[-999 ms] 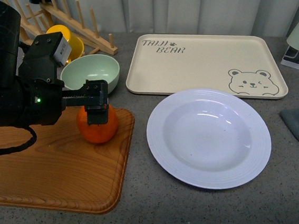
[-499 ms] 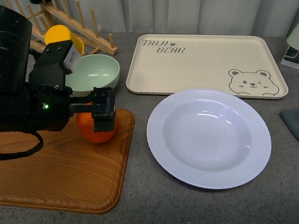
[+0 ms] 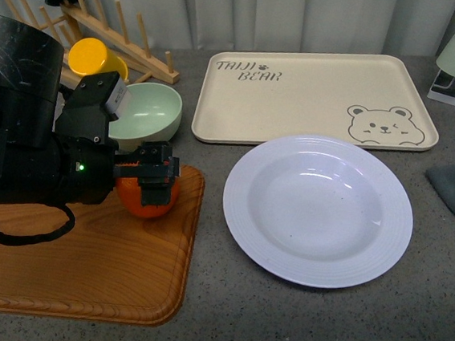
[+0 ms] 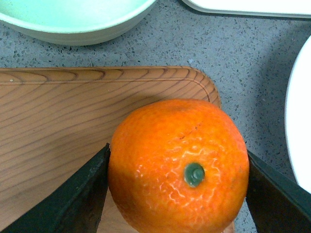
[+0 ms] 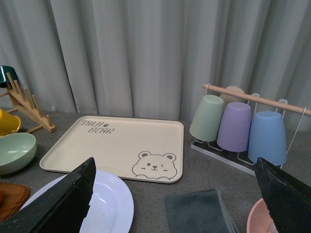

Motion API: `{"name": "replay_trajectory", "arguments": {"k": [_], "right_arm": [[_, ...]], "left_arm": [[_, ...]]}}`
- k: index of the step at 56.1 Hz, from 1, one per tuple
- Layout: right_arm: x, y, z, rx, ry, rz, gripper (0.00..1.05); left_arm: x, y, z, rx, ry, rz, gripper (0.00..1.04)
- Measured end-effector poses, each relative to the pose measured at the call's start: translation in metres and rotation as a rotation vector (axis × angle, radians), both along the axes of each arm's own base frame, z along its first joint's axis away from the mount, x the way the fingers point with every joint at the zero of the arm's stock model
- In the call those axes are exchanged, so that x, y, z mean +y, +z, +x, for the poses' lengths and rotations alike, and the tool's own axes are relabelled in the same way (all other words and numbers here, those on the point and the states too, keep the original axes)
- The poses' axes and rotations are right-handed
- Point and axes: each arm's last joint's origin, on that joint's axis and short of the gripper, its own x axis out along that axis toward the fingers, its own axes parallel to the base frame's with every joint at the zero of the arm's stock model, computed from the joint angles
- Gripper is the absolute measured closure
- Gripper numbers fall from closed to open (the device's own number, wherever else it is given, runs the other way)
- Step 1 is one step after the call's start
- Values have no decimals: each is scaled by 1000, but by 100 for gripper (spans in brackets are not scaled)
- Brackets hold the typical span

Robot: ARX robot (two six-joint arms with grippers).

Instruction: Place orange and plate with both arms

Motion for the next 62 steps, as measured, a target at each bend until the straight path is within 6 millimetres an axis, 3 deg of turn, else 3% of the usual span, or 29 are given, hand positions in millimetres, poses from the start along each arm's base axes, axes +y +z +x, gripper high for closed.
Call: {"name": "replay_trajectory", "arguments": {"k": [8, 16, 25, 35, 42, 62], "right_arm": [[0, 0, 0, 0, 0, 0, 9], [0, 0, 0, 0, 0, 0, 9], [0, 0, 0, 0, 0, 0, 9], [0, 0, 0, 0, 0, 0, 9], [0, 0, 0, 0, 0, 0, 9], [0, 0, 0, 0, 0, 0, 9]], "left_arm": [[-2, 4, 0, -9, -20, -38, 38], [-12, 22, -3, -44, -43, -76, 39], [-51, 47, -7, -96, -123, -133, 39], [-99, 37, -9, -69, -199, -153, 39], [-122, 29, -8, -54, -228, -153, 39], [-155, 5, -13, 1, -262, -132, 39]]}}
